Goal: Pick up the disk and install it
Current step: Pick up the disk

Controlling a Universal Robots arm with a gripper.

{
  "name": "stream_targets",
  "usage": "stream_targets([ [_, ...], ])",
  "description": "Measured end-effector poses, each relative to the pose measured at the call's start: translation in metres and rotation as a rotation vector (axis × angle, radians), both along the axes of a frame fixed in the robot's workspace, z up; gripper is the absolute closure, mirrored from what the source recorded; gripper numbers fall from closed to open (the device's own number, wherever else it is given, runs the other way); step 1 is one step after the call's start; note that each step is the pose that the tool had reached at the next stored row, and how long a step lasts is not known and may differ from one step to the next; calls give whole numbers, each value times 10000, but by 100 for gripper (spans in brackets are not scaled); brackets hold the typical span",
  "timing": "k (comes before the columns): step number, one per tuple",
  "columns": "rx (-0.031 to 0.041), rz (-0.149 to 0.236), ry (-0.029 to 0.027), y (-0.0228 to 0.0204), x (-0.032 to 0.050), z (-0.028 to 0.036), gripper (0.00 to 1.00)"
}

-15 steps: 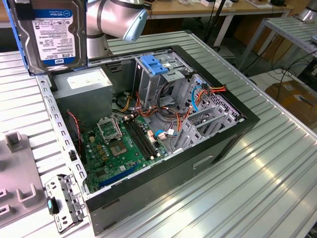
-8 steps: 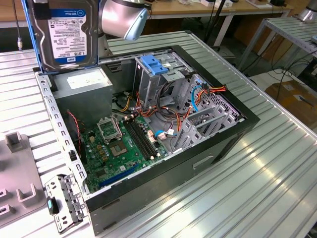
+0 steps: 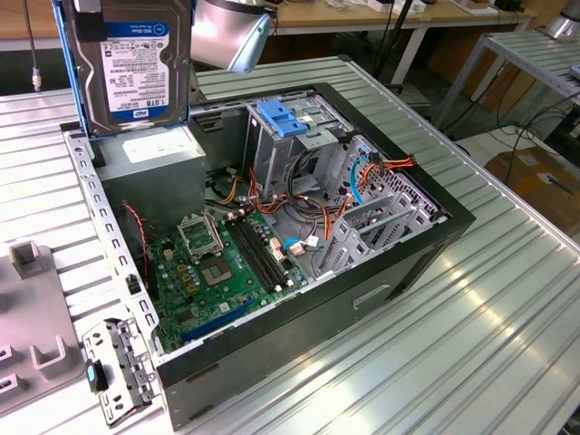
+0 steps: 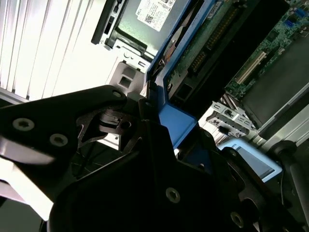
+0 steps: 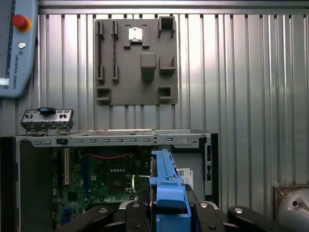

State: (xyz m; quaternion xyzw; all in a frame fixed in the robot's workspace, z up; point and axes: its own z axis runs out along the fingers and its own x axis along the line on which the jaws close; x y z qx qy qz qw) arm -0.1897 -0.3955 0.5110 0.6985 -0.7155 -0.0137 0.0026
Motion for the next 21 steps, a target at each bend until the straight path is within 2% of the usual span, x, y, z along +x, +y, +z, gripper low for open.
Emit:
stream_targets([
  [2,1,-2,-1,-34,10,-5,63],
  [4,-11,-2,0,-48,55,-9,63],
  [10,-44,-3,-14,-54,222,-26,63],
  [11,-60,-7,-59,-54,230,-27,63],
  [14,-127,-28,-289,-54,236,-29,63],
  [15,-136,-36,-350,-54,240,-33,63],
  [16,-136,-41,-368,-55,248,-38,63],
  [21,-136,-64,-370,-67,329,-61,63],
])
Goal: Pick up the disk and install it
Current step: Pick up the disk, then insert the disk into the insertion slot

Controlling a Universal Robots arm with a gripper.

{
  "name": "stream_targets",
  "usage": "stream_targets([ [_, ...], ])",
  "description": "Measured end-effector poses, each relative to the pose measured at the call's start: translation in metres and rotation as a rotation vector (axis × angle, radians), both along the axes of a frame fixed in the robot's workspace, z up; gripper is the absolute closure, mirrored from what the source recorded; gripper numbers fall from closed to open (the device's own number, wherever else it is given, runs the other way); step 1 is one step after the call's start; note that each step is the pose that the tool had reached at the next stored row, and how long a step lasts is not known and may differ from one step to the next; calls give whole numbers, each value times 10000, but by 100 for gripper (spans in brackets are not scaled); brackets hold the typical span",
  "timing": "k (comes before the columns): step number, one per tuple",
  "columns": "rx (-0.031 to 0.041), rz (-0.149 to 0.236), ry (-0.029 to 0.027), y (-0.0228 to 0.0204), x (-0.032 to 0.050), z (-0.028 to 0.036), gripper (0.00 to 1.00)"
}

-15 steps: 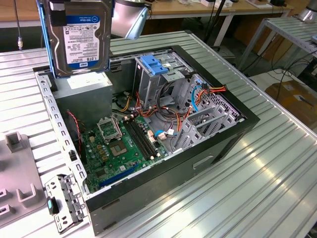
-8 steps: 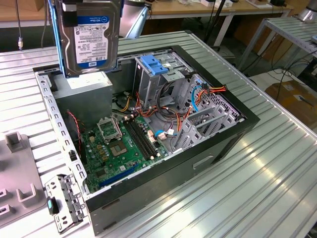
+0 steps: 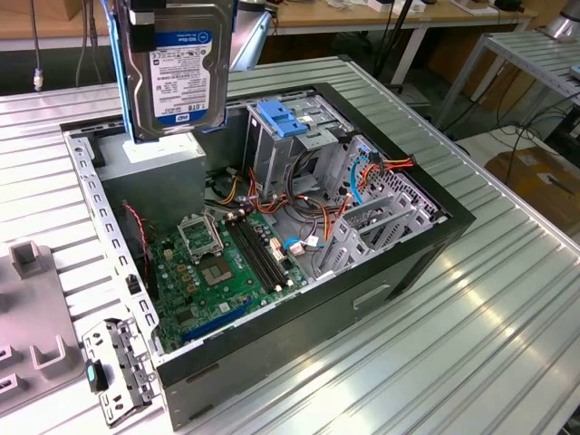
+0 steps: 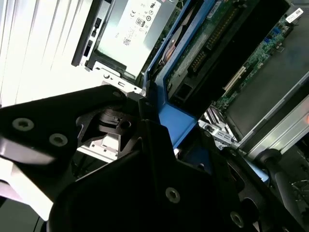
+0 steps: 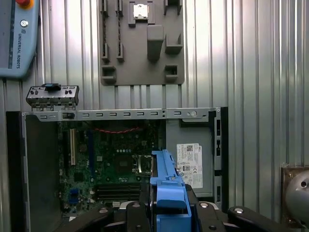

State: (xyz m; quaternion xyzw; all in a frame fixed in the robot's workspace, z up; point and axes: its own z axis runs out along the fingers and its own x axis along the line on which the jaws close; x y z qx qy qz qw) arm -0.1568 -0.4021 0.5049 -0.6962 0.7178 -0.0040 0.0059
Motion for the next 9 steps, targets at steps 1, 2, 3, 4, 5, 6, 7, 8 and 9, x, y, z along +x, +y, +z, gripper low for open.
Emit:
stream_targets([
  [1,-1,-5,1,-2,18,-4,63],
  [2,-1,-11,1,-5,43,-10,63],
  [3,0,-15,0,-7,54,-13,63],
  [4,0,-17,0,-7,58,-14,63],
  [5,0,-18,1,-7,59,-14,63],
  [6,0,-18,1,-7,61,-14,63],
  [7,-1,-17,1,-7,63,-14,63],
  [8,-1,-17,1,-7,63,-14,63],
  [9,-1,-17,1,-7,63,-14,63],
])
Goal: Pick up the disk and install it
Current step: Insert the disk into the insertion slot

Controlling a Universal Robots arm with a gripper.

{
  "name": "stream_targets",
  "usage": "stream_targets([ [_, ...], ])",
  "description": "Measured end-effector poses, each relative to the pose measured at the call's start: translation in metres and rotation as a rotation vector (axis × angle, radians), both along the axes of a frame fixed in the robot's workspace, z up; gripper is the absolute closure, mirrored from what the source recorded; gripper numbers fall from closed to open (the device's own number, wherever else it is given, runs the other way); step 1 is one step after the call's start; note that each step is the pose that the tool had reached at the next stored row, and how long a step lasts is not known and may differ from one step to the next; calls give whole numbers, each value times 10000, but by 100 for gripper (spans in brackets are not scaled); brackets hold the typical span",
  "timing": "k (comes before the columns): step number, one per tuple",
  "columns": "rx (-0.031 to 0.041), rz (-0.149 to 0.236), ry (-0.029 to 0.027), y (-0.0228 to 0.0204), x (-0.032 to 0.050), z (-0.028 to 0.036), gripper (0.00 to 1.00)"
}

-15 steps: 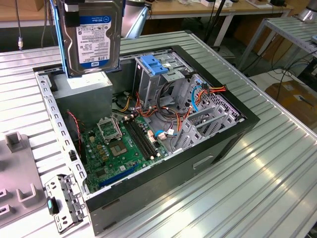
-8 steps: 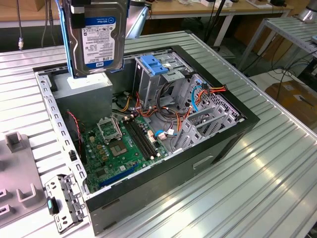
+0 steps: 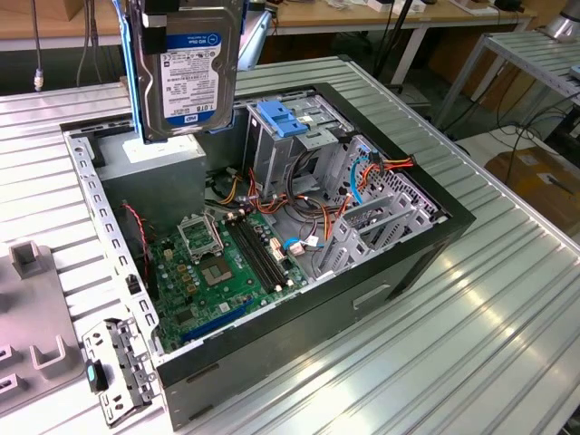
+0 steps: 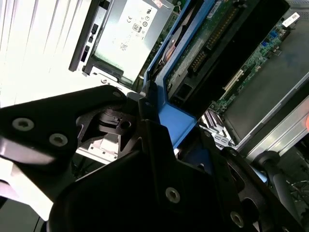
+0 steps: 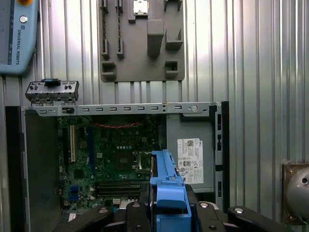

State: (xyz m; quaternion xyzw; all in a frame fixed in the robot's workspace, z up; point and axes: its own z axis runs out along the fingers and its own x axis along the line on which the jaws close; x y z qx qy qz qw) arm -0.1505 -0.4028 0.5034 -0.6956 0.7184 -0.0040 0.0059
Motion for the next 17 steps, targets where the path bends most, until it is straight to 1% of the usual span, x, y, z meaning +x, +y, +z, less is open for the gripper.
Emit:
stream_targets([
  [6,1,0,0,-1,1,0,63],
  [9,0,0,0,-21,0,0,63],
  [12,-1,0,1,-79,1,1,63],
  [13,-1,-1,1,-108,0,0,63],
  [15,1,0,-1,-145,1,-1,63],
  [17,-2,0,1,-234,1,0,63],
])
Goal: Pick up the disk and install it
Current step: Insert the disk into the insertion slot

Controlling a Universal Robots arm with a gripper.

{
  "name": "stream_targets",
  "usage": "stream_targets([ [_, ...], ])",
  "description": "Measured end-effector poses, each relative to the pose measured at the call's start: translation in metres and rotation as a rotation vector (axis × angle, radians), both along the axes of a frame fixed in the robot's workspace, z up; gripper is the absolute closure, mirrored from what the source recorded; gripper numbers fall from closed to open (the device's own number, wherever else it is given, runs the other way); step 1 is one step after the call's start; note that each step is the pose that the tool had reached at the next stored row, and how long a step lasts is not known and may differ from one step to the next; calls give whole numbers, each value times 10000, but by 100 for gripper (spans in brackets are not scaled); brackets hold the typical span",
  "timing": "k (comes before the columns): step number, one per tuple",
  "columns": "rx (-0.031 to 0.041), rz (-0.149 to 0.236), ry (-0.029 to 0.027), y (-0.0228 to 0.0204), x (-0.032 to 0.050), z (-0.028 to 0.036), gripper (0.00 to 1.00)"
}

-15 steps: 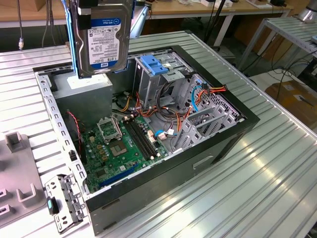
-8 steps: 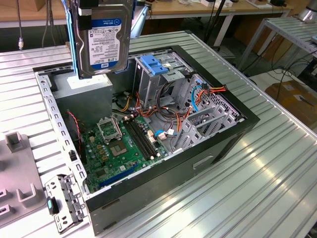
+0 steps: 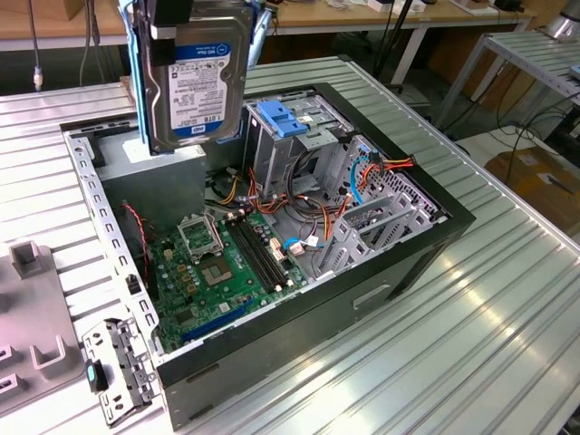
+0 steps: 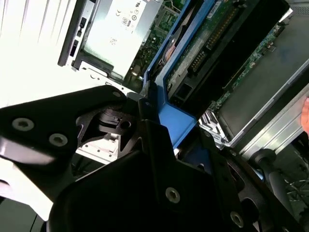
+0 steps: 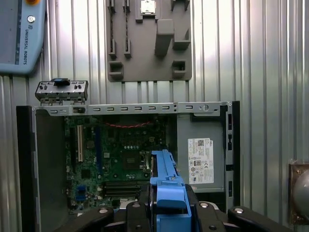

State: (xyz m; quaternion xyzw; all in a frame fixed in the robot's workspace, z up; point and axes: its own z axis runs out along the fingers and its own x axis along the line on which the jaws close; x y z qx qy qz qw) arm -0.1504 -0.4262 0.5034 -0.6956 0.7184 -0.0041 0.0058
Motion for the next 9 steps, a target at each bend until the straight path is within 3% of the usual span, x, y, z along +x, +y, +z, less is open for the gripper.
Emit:
stream_targets([
  [5,-9,0,-1,-175,0,-4,63],
  [6,-15,0,-1,-241,0,-6,63],
  [9,-23,-1,-1,-351,12,-15,63],
])
